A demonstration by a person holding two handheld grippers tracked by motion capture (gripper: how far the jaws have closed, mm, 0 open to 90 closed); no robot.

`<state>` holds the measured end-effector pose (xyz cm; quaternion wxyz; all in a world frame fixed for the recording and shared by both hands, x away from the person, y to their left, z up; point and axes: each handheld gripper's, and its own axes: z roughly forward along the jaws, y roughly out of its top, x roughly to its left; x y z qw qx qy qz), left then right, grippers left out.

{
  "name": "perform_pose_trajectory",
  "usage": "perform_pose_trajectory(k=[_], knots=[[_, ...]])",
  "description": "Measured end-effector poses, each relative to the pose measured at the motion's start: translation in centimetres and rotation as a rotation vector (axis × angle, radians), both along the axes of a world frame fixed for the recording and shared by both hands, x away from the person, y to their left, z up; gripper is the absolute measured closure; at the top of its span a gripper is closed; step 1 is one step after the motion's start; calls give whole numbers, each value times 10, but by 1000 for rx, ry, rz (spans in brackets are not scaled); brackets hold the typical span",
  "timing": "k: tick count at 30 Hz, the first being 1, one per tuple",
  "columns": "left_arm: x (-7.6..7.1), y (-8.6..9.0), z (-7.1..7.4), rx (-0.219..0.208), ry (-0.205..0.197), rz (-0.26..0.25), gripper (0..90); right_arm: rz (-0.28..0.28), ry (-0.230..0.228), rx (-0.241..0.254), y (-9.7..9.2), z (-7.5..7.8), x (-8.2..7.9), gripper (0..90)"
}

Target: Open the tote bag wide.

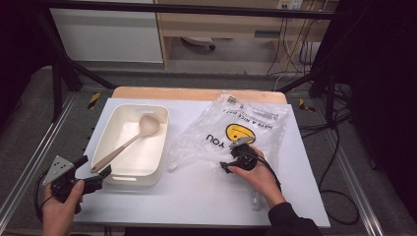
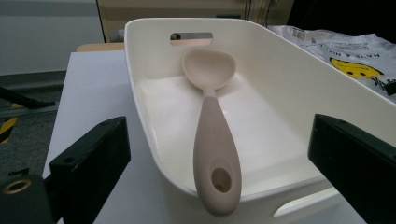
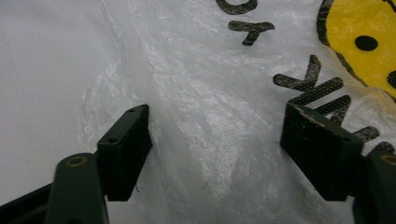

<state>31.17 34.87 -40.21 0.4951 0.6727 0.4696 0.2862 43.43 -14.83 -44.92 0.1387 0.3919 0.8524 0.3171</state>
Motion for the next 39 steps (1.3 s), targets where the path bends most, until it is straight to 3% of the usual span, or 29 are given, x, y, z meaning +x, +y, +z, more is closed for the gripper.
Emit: perform_pose_trajectory(k=[29, 39], knots=[[0, -1, -1, 4, 7, -7, 55, -66, -21, 31, -15, 2, 8, 899], [0, 0, -1, 3, 7, -8, 55, -56, 0, 34, -11, 6, 3, 900]])
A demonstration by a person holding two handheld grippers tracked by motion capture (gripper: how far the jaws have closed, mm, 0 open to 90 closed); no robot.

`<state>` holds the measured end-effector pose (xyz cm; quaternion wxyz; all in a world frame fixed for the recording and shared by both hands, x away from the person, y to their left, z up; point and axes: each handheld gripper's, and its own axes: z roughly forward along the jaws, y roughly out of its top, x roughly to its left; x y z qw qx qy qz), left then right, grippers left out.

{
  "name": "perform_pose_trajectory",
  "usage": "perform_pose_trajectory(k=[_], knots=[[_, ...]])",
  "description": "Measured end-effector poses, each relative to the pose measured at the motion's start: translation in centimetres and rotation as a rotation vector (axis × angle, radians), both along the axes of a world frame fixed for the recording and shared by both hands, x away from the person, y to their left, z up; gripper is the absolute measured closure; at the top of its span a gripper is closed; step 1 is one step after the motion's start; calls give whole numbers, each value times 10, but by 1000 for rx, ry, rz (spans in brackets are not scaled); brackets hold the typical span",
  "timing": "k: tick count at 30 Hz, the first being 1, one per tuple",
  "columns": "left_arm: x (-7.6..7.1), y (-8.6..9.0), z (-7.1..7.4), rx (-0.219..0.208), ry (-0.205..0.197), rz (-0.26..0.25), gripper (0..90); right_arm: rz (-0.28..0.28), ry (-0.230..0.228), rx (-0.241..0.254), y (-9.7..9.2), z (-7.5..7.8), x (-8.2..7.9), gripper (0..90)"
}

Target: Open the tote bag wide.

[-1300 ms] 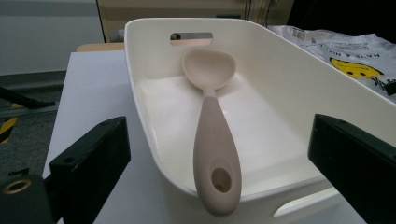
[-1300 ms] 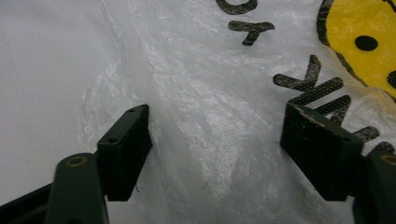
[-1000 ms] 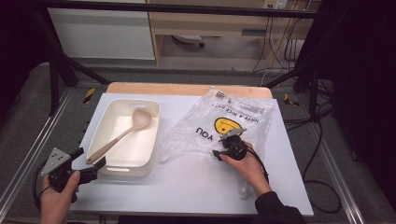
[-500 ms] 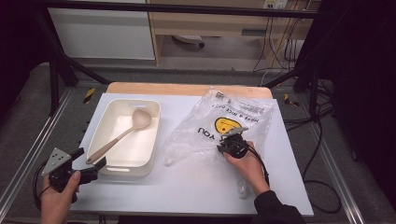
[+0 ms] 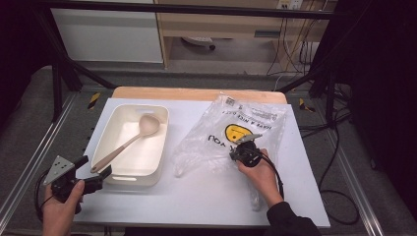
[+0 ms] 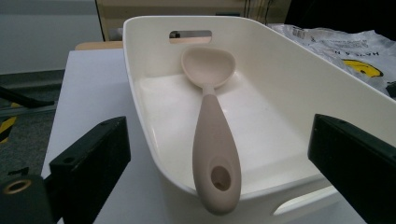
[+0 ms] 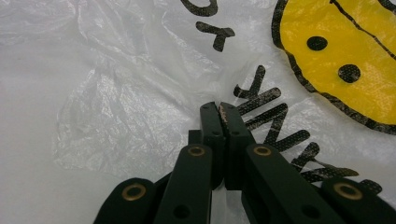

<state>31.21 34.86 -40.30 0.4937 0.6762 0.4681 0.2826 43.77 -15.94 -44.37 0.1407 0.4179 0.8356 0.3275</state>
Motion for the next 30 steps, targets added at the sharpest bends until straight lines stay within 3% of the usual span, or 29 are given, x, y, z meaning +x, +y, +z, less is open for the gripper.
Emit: perform_pose_trajectory(k=[12, 15, 18, 22, 25, 30], knots=[[-1, -1, 4, -7, -14, -2, 55, 32, 0, 33, 7, 13, -15, 900], [1, -3, 13, -72, -22, -17, 56, 39, 4, 38, 7, 16, -15, 900], [2, -9, 27, -101, -27, -36, 57, 41, 12, 46, 8, 17, -15, 900], [3, -29, 43, -90, -22, -95, 58, 49, 15, 50, 10, 20, -15, 900], [4, -55, 51, -69, -13, -147, 66, 48, 29, 60, 11, 21, -16, 900], [11, -100, 50, -42, 16, -228, 84, 53, 36, 62, 12, 22, -18, 900]])
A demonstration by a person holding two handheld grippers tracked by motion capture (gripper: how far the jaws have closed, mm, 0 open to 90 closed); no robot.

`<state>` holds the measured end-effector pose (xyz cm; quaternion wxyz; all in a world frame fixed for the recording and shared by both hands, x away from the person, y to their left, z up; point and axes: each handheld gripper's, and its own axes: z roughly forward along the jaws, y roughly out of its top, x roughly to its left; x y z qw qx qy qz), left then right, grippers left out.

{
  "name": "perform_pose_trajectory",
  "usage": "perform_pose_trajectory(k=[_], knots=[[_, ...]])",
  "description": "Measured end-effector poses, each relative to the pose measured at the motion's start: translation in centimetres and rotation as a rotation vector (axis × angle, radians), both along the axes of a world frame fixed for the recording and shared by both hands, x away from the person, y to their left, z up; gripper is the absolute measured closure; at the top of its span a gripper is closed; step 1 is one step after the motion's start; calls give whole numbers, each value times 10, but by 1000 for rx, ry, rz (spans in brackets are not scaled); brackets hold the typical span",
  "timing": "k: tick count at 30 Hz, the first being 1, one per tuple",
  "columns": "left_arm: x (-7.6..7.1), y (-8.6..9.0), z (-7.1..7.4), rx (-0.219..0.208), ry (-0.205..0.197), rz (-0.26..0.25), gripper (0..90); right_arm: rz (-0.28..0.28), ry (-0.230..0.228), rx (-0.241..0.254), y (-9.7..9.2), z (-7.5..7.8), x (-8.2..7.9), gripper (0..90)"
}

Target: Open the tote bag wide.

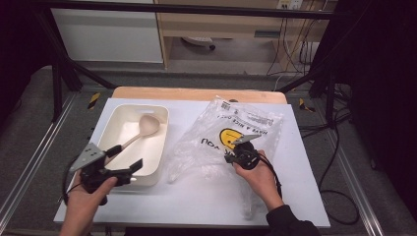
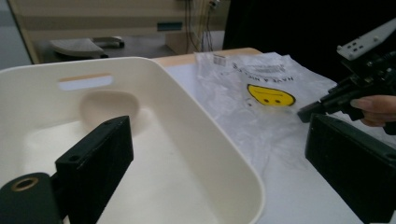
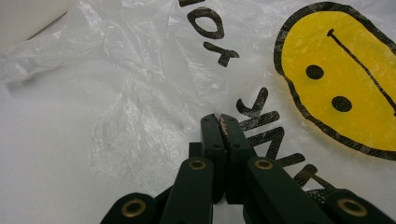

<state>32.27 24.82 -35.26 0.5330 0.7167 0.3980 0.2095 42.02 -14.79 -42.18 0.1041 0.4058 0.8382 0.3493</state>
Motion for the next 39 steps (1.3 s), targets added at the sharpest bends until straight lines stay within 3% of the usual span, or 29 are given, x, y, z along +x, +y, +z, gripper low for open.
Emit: perform_pose_trajectory(k=[9, 22, 31, 39], knots=[[-2, -64, -6, 44, 4, -89, 113, 12, -10, 11, -1, 0, -1, 900], [4, -137, -43, 130, 41, -188, 203, 15, -59, 55, -6, 6, -3, 900], [20, -171, -72, 152, 80, -224, 448, 11, -58, 70, -7, 8, -4, 900], [40, -186, -90, 166, 113, -219, 718, 12, -59, 67, -7, 8, -3, 900]])
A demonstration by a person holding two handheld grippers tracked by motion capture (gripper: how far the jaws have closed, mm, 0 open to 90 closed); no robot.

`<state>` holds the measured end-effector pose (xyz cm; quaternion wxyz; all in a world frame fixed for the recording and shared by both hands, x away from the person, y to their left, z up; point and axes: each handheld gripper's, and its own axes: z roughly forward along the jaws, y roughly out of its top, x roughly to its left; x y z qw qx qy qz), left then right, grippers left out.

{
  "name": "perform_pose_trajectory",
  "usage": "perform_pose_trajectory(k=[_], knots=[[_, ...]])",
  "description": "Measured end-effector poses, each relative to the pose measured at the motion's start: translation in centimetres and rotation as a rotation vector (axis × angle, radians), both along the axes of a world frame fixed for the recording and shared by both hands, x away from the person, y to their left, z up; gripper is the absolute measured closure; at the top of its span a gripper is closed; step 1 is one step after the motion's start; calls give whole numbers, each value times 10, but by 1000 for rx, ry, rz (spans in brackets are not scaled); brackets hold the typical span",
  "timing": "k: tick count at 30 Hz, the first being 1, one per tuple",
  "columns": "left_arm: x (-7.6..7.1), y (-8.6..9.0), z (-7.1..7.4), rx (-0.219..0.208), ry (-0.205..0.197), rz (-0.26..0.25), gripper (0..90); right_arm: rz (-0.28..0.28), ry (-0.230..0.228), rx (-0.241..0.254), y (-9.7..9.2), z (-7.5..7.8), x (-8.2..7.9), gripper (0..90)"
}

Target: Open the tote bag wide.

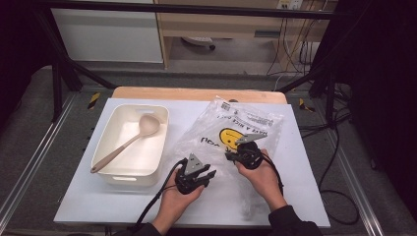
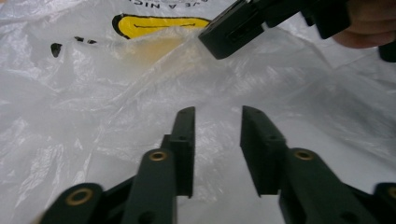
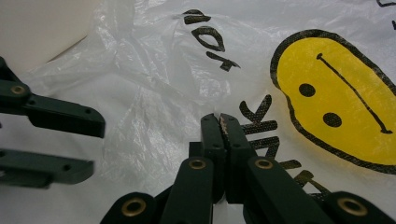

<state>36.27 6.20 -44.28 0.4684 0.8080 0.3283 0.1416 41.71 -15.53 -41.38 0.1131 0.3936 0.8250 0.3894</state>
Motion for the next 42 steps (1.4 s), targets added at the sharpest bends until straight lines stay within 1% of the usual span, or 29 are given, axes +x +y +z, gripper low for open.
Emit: perform_pose_trajectory(k=[2, 3, 6, 9, 12, 15, 17, 19, 21, 23, 25, 29, 31, 32, 35, 37, 39, 41, 42], knots=[[5, -3, -2, 13, 7, -3, 770, -1, -1, -2, 0, 0, 1, 900], [7, -4, -3, 24, 8, -3, 784, 1, -5, -4, 0, 0, 1, 900], [14, -7, -6, 32, 22, -1, 819, -7, -4, -1, 0, 1, 2, 900], [19, -10, -9, 45, 31, 8, 833, -9, -15, -1, -1, 2, 2, 900], [23, -11, -13, 49, 35, 12, 846, -10, -24, 1, -2, 4, 2, 900], [26, -11, -15, 53, 51, 12, 864, -15, -36, 1, -4, 6, 3, 900], [26, -12, -15, 57, 58, 9, 876, -20, -52, -11, -5, 8, 3, 900], [28, -13, -15, 69, 72, 7, 889, -26, -70, -13, -6, 10, 4, 900], [30, -15, -16, 89, 89, 4, 898, -30, -81, -20, -7, 12, 7, 900], [31, -17, -17, 103, 101, 1, 900, -39, -88, -17, -9, 13, 8, 900], [31, -17, -17, 102, 104, 1, 900, -45, -94, -23, -9, 14, 10, 900], [31, -16, -17, 100, 108, -6, 900, -50, -120, -54, -9, 16, 14, 900], [31, -17, -17, 104, 106, -13, 900, -52, -150, -88, -9, 18, 17, 900], [31, -17, -17, 104, 106, -15, 900, -55, -155, -97, -9, 19, 18, 900], [31, -17, -17, 102, 110, -22, 900, -60, -189, -137, -10, 19, 22, 900], [31, -16, -17, 100, 113, -29, 900, -74, -204, -160, -11, 18, 25, 900], [31, -16, -17, 100, 115, -33, 900, -82, -207, -163, -12, 18, 26, 900], [31, -16, -17, 100, 116, -33, 900, -87, -223, -178, -14, 18, 28, 900], [32, -16, -17, 98, 116, -33, 900, -89, -221, -181, -14, 19, 28, 900]])
